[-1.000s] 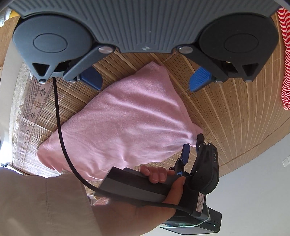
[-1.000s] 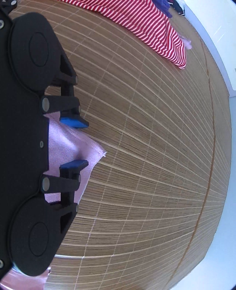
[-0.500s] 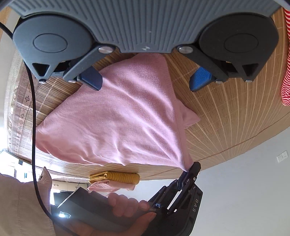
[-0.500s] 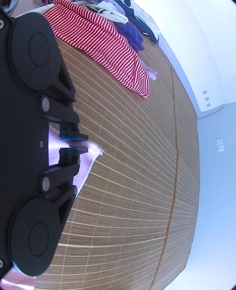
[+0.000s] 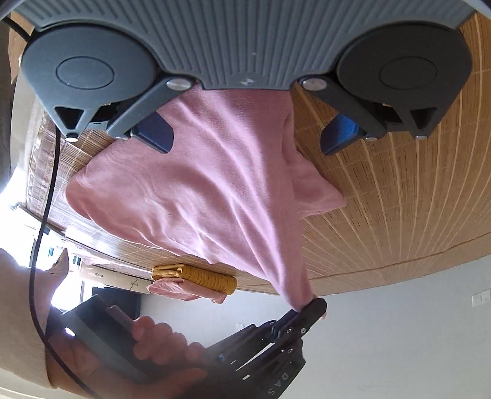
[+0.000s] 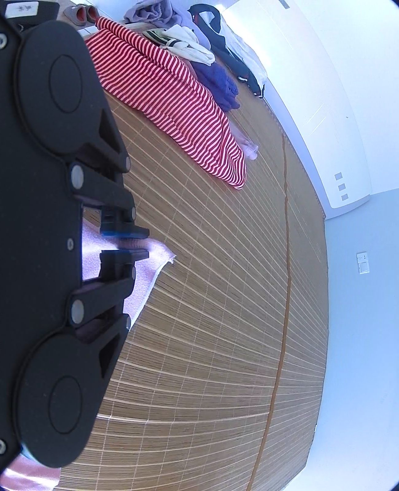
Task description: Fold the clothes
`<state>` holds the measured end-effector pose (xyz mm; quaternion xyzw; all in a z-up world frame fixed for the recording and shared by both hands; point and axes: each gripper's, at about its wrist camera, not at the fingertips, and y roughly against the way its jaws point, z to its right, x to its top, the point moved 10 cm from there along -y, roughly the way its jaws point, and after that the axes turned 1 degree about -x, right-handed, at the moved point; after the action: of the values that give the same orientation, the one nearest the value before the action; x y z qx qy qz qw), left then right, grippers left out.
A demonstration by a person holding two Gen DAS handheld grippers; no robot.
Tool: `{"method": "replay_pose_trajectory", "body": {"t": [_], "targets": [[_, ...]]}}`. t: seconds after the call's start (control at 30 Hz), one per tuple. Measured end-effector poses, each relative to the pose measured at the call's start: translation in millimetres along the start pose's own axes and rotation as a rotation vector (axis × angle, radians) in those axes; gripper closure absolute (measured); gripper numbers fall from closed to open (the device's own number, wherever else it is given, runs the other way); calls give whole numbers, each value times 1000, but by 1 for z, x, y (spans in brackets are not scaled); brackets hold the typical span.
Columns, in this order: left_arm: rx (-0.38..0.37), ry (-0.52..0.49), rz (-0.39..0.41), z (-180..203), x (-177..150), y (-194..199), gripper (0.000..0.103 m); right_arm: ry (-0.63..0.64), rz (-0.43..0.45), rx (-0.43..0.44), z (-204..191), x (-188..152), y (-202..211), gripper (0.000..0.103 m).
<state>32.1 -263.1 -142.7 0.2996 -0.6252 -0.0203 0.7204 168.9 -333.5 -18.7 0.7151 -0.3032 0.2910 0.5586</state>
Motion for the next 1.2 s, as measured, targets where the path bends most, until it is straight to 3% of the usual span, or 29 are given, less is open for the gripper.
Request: {"method": "replay_pose_trajectory", "body": {"t": [0.13, 0.3, 0.37, 0.53, 0.63, 0.73, 0.83, 0.93, 1.0, 1.07, 1.2], "targets": [[-95, 6, -13, 11, -2, -10, 0, -3, 16, 9, 1, 5, 8, 95], [-170, -91, 16, 35, 1, 1, 0, -2, -26, 15, -6, -1, -14, 95], [-211, -126, -6, 43, -4, 11, 0, -2, -43, 18, -8, -4, -22, 95], [-229, -285, -76, 68, -15, 21, 0, 0, -85, 24, -14, -10, -44, 95], [-229, -326, -101, 74, -24, 22, 0, 1, -123, 26, -19, -16, -64, 95], [-220, -302, -156, 68, -31, 17, 0, 28, -163, -1, -24, -27, -93, 95], [-222, -293, -236, 60, -42, 20, 0, -13, -161, 29, -22, -30, -102, 86], [-219, -324, -247, 57, -40, 30, 0, -32, -129, 77, -19, -27, -84, 66], [-199, -329, -217, 52, -32, 41, 0, 35, -106, 72, -24, -49, -63, 65], [-182, -301, -181, 45, -21, 48, 0, 102, -82, 66, -29, -70, -43, 53], [-134, -181, -83, 18, 4, 64, 0, 236, -36, 53, -39, -111, -2, 42]]}}
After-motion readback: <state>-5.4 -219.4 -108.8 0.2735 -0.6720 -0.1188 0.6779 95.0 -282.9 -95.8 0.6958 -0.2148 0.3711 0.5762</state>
